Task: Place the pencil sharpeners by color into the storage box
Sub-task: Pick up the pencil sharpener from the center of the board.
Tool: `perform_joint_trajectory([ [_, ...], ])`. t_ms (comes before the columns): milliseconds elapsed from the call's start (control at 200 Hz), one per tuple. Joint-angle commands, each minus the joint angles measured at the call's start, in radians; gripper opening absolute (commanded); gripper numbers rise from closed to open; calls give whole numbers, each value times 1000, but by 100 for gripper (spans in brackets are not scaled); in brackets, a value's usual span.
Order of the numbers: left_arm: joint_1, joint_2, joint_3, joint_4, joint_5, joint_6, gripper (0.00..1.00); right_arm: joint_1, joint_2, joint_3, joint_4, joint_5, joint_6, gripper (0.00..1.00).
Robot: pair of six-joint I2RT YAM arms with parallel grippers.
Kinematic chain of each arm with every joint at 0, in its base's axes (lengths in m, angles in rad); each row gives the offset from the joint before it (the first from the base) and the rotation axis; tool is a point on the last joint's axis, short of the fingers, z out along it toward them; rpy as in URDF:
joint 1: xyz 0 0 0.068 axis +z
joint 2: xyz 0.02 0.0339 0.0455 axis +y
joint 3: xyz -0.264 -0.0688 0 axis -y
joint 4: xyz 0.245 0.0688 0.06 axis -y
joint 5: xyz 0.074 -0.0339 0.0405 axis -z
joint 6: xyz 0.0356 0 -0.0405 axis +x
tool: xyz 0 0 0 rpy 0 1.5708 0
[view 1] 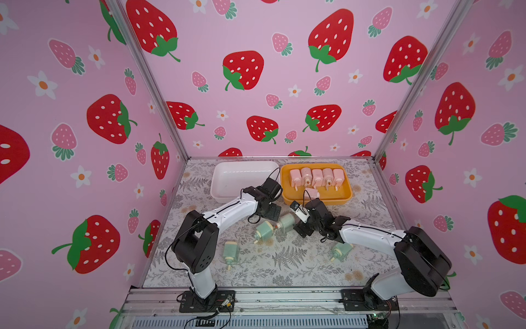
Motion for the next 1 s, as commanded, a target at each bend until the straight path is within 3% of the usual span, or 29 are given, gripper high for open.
perform_joint_trajectory([
  [0, -16, -34, 29, -26, 10, 26, 100, -6, -32, 26, 1, 98, 23, 96],
  [340, -40, -93, 13, -14, 220, 101, 100, -19, -163, -62, 92, 36, 103, 98],
  [475, -113, -67, 19, -18, 181, 217, 100, -31, -227, -110, 126, 35, 146, 98],
  [610, -126, -32, 32, -15, 217, 305, 95, -33, -294, -161, 132, 46, 164, 100],
  [735, -127, -13, 46, 0, 208, 338, 92, -34, -361, -208, 125, 61, 187, 100],
  [996, -125, -19, -48, 206, 219, 358, 86, -34, -443, -242, 83, 41, 231, 100],
])
